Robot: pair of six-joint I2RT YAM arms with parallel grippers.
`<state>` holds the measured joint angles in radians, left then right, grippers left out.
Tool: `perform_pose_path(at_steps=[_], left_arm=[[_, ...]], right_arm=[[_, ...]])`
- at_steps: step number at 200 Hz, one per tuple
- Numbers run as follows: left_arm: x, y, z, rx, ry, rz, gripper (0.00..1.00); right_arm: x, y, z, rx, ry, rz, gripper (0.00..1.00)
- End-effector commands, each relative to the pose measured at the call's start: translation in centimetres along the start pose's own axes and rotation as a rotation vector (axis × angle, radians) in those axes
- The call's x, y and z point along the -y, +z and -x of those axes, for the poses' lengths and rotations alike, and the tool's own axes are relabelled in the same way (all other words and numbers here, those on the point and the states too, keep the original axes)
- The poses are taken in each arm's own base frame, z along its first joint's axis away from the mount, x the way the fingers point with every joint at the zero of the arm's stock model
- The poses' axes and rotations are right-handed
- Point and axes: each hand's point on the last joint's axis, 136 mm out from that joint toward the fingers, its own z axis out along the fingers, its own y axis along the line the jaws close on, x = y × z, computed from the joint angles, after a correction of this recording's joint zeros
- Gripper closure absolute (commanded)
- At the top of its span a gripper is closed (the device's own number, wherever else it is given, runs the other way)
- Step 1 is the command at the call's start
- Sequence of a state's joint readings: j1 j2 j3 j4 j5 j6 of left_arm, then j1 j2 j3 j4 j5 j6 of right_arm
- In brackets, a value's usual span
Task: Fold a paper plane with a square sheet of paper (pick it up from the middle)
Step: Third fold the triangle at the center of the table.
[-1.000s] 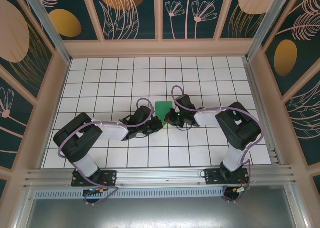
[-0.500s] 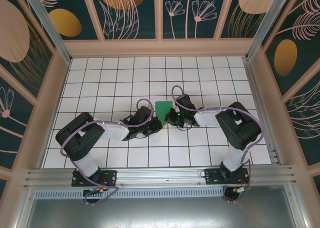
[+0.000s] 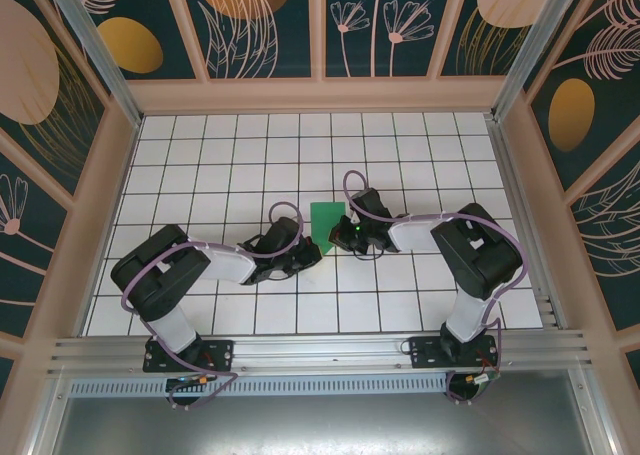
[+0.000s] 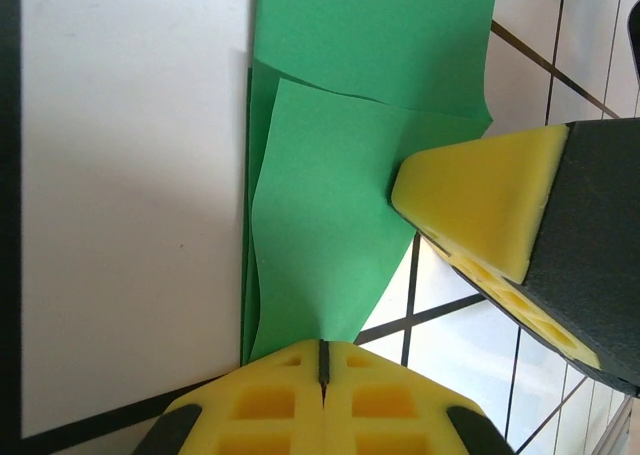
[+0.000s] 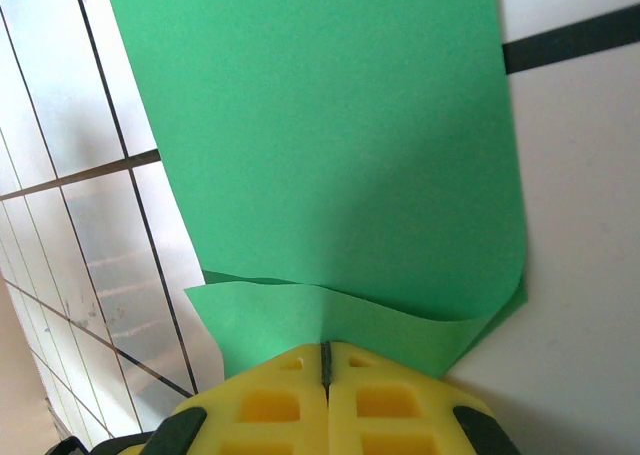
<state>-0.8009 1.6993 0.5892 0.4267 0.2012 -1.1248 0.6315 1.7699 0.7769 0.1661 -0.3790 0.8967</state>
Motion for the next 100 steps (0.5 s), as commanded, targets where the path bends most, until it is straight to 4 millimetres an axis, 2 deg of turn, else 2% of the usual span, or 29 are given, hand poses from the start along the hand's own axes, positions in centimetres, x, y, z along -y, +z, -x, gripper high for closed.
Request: perform_pose_path(at_steps=[1, 68, 100], left_arm=[[-3.4, -0.2, -2.1, -0.067, -0.039, 0.101, 1.0], [-5.3, -1.6, -4.3, -0.164, 0.014, 0.181, 1.0], [-6.2, -2.2, -4.6, -0.179, 0.049, 0.235, 1.0]], right_arm=[[6.1, 0.7, -1.3, -0.026, 0.059, -0.214, 1.0], [6.1, 0.8, -1.1, -0.026, 0.056, -0.222, 1.0], [6.2, 0.8, -1.1, -0.027, 0.058, -0.226, 1.0]])
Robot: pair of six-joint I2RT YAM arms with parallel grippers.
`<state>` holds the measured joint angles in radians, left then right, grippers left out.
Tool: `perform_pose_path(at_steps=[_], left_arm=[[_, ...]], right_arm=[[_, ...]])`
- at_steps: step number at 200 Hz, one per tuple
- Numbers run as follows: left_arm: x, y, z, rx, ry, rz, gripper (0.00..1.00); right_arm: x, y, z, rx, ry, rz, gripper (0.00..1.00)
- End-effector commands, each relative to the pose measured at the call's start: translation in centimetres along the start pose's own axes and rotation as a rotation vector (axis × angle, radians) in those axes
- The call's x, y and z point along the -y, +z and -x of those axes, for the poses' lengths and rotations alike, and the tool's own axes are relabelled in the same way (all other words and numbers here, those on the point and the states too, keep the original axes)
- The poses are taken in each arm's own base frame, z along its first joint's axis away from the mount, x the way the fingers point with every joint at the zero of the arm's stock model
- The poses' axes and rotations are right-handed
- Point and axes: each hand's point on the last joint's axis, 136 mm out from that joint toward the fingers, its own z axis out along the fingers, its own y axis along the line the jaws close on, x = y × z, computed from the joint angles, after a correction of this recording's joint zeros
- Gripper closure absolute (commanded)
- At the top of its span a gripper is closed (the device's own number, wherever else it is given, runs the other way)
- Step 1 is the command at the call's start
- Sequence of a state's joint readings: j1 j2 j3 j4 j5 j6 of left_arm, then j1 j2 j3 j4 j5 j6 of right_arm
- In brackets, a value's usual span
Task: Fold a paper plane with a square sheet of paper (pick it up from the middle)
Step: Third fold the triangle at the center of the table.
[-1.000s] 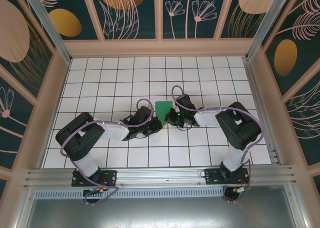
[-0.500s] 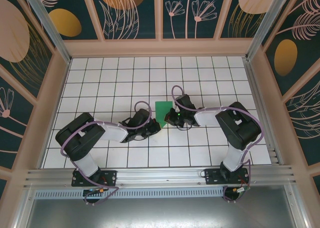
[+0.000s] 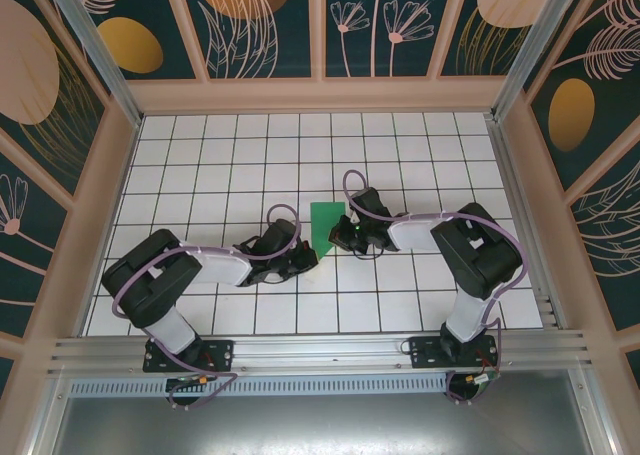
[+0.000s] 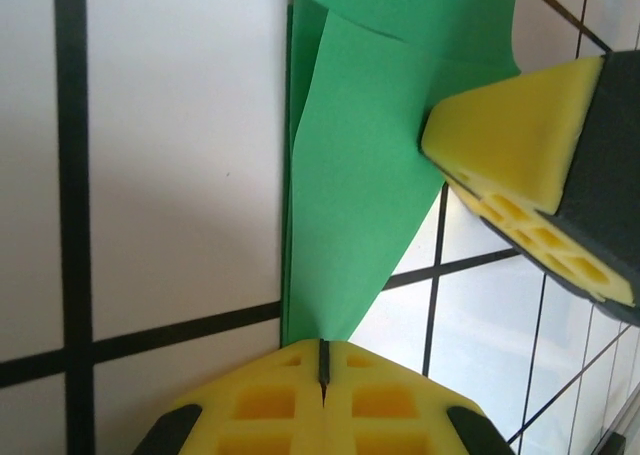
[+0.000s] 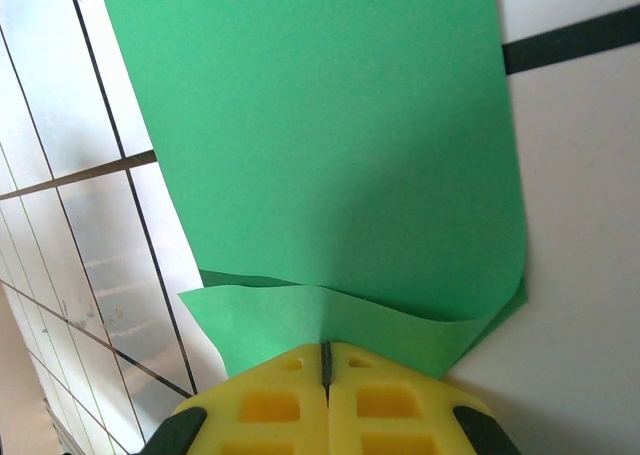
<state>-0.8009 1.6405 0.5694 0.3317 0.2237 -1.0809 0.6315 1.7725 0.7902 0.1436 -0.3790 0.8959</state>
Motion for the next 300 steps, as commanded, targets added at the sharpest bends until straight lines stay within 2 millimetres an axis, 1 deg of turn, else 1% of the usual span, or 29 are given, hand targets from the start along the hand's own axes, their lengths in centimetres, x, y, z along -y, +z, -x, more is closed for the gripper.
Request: perform_pose_path(at_steps=[1, 19, 34, 51, 76, 94, 105, 135, 152, 172, 184, 203, 216, 218, 220, 238, 254, 275, 300], left_arm=[[-5.2, -0.7, -3.7, -0.137, 0.016, 0.194, 1.0], [-5.1, -0.9, -3.9, -0.15, 0.037, 0.186, 1.0], [-4.5, -1.1, -3.4, -0.137, 0.063, 0.178, 1.0], [-2.6, -1.6, -2.1, -0.088, 0.103, 0.141, 1.0], [1.5, -2.8, 0.5, 0.033, 0.146, 0.026, 1.0], [3.1, -3.3, 1.8, 0.091, 0.152, -0.018, 1.0], [3.6, -3.1, 2.1, 0.098, 0.152, -0.028, 1.0], [3.5, -1.1, 2.0, 0.039, 0.166, 0.011, 1.0], [2.5, 0.0, 1.7, 0.007, 0.165, 0.057, 1.0], [1.7, 0.5, 1.4, -0.007, 0.16, 0.078, 1.0], [1.3, 0.8, 1.2, -0.017, 0.156, 0.089, 1.0], [0.3, 1.1, 0.7, -0.038, 0.15, 0.117, 1.0], [-0.2, 1.0, 0.6, -0.042, 0.146, 0.139, 1.0], [-0.9, 1.4, 0.3, -0.055, 0.141, 0.158, 1.0], [-1.2, 1.5, 0.2, -0.061, 0.14, 0.166, 1.0], [-2.0, 1.8, -0.2, -0.082, 0.137, 0.193, 1.0], [-2.5, 1.8, -0.3, -0.088, 0.14, 0.22, 1.0], [-2.8, 1.7, -0.3, -0.084, 0.141, 0.234, 1.0], [-3.0, 1.7, -0.3, -0.085, 0.14, 0.237, 1.0]], right_arm=[[6.2, 0.9, -1.1, -0.02, 0.056, -0.216, 1.0], [6.3, 1.0, -1.2, -0.025, 0.056, -0.219, 1.0], [6.3, 1.0, -1.2, -0.025, 0.056, -0.218, 1.0], [6.4, 1.0, -1.3, -0.027, 0.055, -0.221, 1.0], [6.4, 1.0, -1.3, -0.026, 0.056, -0.223, 1.0], [6.3, 1.0, -1.2, -0.025, 0.056, -0.221, 1.0], [6.3, 1.0, -1.2, -0.026, 0.056, -0.219, 1.0], [6.2, 1.0, -1.2, -0.028, 0.053, -0.216, 1.0], [6.0, 0.9, -1.1, -0.025, 0.048, -0.211, 1.0], [5.7, 0.8, -1.0, -0.024, 0.042, -0.204, 1.0], [5.2, 0.8, -0.9, -0.023, 0.032, -0.185, 1.0], [3.8, 0.6, -0.3, -0.007, -0.003, -0.141, 1.0], [2.2, 0.1, 0.4, 0.011, -0.048, -0.099, 1.0], [1.9, 0.0, 0.5, 0.014, -0.056, -0.093, 1.0], [1.7, -0.1, 0.6, 0.017, -0.064, -0.088, 1.0], [-0.5, -1.2, 1.9, 0.057, -0.154, -0.052, 1.0], [-2.2, -2.0, 2.5, 0.08, -0.229, -0.021, 1.0], [-3.2, -2.5, 2.0, 0.083, -0.297, 0.013, 1.0], [-3.3, -1.8, 0.5, 0.047, -0.325, 0.027, 1.0]])
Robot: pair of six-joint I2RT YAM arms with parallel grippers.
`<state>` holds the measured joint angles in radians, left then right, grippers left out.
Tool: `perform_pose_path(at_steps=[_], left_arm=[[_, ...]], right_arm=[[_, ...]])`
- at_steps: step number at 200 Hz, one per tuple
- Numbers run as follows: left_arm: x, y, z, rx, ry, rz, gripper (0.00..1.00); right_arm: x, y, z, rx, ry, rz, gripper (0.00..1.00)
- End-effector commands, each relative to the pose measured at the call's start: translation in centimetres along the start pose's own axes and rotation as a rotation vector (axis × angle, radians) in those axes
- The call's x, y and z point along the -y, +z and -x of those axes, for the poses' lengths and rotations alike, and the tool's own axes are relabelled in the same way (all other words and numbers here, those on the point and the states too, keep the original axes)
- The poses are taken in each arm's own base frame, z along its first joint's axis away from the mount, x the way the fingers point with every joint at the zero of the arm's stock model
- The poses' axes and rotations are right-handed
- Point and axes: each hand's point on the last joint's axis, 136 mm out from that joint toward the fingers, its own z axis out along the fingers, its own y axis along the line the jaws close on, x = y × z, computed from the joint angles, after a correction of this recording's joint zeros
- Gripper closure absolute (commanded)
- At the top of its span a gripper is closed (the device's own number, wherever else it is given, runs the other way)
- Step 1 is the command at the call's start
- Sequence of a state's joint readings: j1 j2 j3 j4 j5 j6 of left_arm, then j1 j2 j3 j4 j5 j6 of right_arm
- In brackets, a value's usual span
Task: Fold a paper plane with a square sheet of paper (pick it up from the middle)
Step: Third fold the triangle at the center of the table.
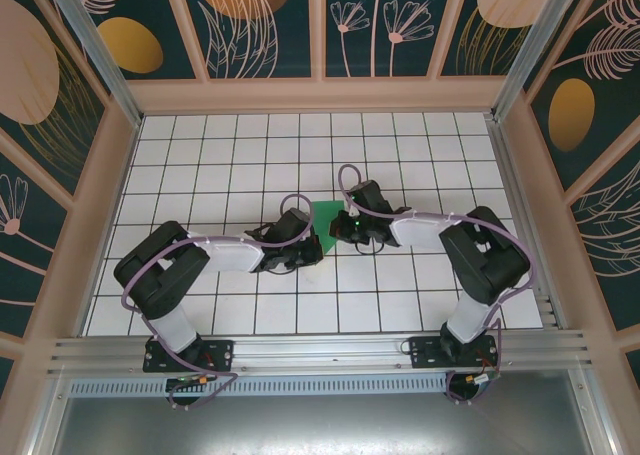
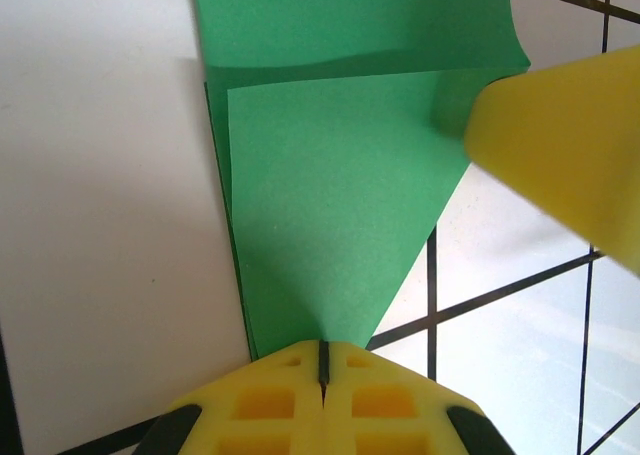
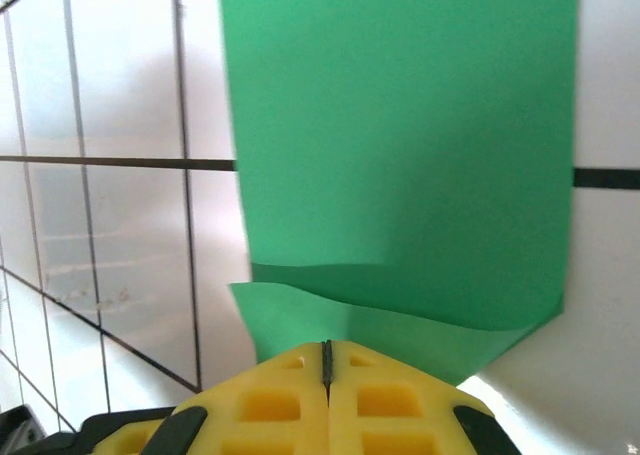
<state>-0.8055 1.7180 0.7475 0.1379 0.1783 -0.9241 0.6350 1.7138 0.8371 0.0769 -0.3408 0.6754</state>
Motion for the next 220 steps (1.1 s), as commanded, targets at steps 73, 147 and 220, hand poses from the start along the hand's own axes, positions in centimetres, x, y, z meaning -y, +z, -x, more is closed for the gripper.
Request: perform_pose_path(at_steps=[73, 147, 220], left_arm=[[-4.7, 0.4, -3.1, -0.091, -0.003, 0.164, 1.0], [-8.7, 0.0, -6.6, -0.19, -0.001, 0.255, 1.0], [-7.6, -0.1, -5.5, -0.158, 0.024, 0.229, 1.0]], right_arm=[[1.0, 2.3, -2.1, -0.062, -0.081, -0.018, 1.0], [8.1, 1.4, 2.5, -0.002, -0.043, -0.102, 1.0], [6.2, -3.3, 6.7, 0.136, -0.024, -0.044, 1.0]])
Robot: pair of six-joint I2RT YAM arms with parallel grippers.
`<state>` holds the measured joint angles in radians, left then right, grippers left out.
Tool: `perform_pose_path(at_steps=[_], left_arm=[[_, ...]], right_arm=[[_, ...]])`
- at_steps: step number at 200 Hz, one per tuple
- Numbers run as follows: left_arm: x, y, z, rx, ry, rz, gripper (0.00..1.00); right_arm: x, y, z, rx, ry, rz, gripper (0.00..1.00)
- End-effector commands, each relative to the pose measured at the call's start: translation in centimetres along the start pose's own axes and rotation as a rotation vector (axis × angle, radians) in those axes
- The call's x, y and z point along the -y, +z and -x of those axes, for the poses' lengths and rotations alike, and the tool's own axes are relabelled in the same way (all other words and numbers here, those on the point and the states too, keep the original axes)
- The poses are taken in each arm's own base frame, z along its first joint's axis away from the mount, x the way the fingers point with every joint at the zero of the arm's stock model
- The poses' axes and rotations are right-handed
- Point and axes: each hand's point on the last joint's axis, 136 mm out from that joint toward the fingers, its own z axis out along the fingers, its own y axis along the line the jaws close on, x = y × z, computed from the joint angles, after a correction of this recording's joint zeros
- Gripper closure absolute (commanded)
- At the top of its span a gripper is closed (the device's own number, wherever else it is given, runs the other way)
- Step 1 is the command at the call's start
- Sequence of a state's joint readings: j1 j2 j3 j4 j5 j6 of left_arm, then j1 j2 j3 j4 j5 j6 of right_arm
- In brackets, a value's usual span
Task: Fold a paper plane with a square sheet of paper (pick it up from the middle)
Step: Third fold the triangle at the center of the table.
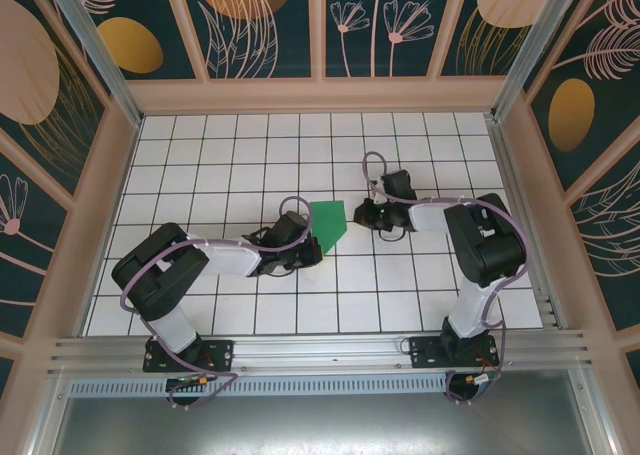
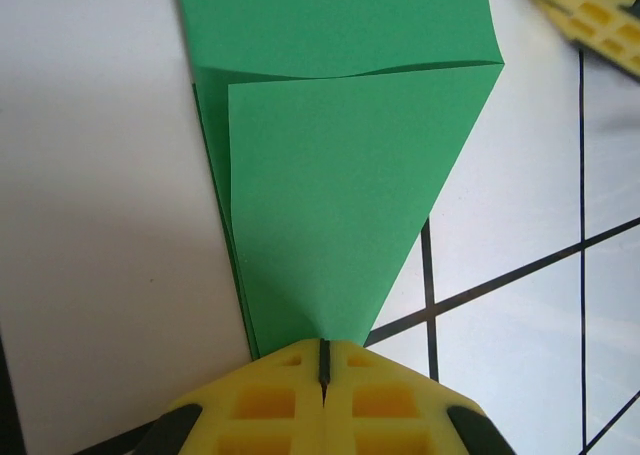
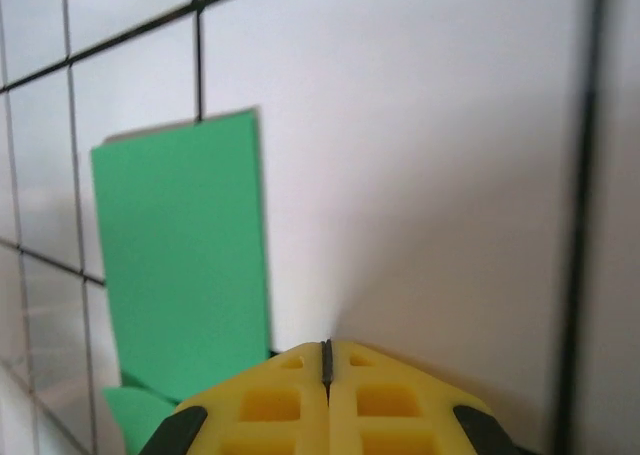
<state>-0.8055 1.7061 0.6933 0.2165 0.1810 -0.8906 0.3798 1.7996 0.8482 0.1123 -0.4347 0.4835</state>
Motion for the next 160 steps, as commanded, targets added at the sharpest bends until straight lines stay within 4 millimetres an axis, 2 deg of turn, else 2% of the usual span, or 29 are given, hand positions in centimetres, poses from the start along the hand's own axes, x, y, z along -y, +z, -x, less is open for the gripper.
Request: perform_pose_path(at_steps=[1, 30, 62, 82, 106, 120, 151, 153, 160], left_arm=[[-7.1, -0.4, -5.5, -0.183, -0.015, 0.255, 1.0], [-6.3, -0.5, -4.7, -0.159, 0.002, 0.238, 1.0], [-6.2, -0.6, -4.6, -0.157, 0.013, 0.236, 1.0], [-6.3, -0.6, -4.6, -0.157, 0.013, 0.241, 1.0], [-6.3, -0.7, -4.6, -0.161, 0.019, 0.245, 1.0], [-6.4, -0.7, -4.7, -0.166, 0.027, 0.247, 1.0], [-7.1, -0.9, -5.3, -0.185, 0.038, 0.264, 1.0], [-7.1, -0.9, -5.3, -0.185, 0.039, 0.266, 1.0], [-7.3, -0.9, -5.4, -0.186, 0.041, 0.269, 1.0]], right_arm=[[-1.0, -1.9, 1.1, 0.067, -0.032, -0.015, 1.0], [-3.5, -1.9, -1.8, 0.022, -0.032, 0.052, 1.0], [-6.3, 0.1, -4.8, -0.058, -0.067, 0.085, 1.0], [-6.7, 1.4, -6.0, -0.103, -0.064, 0.09, 1.0], [-6.3, 2.9, -7.1, -0.153, -0.065, 0.084, 1.0], [-5.3, 3.4, -7.2, -0.166, -0.066, 0.049, 1.0], [-2.6, 3.0, -5.4, -0.121, -0.042, -0.038, 1.0], [-1.9, 2.6, -4.5, -0.101, -0.023, -0.049, 1.0], [-1.1, 2.1, -3.6, -0.078, -0.005, -0.066, 1.0]])
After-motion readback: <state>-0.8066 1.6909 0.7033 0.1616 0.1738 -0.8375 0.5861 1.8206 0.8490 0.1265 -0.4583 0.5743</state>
